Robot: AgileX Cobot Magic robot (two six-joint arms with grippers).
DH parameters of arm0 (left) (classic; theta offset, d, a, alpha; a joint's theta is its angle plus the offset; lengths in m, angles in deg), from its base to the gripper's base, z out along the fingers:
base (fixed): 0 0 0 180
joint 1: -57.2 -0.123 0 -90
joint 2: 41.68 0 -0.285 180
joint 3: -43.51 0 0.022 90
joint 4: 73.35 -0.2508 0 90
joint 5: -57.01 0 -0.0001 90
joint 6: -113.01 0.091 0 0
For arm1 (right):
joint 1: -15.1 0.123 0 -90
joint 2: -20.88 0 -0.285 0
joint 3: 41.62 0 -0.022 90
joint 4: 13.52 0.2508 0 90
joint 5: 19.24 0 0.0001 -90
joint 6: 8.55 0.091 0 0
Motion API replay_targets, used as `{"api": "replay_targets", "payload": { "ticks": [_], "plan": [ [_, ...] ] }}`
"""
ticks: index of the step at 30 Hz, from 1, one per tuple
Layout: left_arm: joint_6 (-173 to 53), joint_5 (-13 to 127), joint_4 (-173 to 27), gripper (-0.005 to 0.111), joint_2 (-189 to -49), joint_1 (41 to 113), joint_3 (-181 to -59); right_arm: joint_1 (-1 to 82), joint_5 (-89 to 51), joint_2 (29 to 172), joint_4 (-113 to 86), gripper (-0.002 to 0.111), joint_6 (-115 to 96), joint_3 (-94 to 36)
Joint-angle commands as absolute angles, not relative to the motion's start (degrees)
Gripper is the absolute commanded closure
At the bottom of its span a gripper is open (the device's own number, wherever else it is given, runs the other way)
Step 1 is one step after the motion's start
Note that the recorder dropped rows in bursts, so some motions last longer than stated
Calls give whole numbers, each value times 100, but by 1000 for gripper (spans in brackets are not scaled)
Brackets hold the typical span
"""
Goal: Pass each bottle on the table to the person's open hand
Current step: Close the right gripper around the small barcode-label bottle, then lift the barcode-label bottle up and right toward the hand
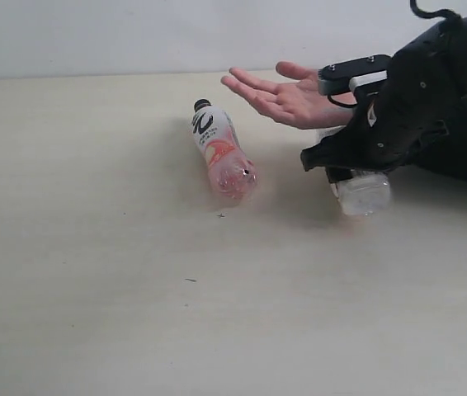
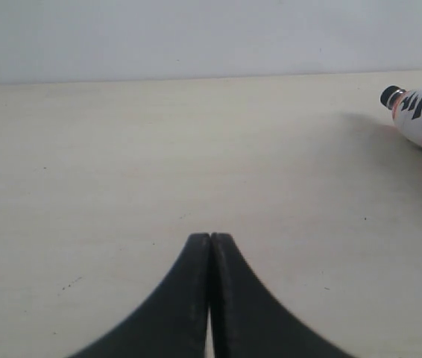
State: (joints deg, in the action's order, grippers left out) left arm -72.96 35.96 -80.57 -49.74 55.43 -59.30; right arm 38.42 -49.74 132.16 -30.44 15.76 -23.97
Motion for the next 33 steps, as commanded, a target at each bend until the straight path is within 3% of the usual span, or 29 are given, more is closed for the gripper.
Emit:
{"api": "replay_targets", "payload": {
  "ticks": [1, 12, 23, 33],
  "plan": [
    [-7320, 3630, -8058, 104, -4947, 5567, -5927, 3842, -5560, 12654, -2723, 108, 907, -2235],
    [-7320, 3630, -8058, 104, -4947, 5567, -5927, 3842, -6116, 11176, -1788, 108, -134, -1396],
    [-7320, 3630, -8058, 104, -4947, 5567, -5927, 3842, -7504, 10117, -1686, 108, -453, -1381],
    [-7318, 3630, -8058, 104, -4947, 5567, -5927, 3842, -7805, 9341, -1406, 108, -610, -1392]
  ]
}}
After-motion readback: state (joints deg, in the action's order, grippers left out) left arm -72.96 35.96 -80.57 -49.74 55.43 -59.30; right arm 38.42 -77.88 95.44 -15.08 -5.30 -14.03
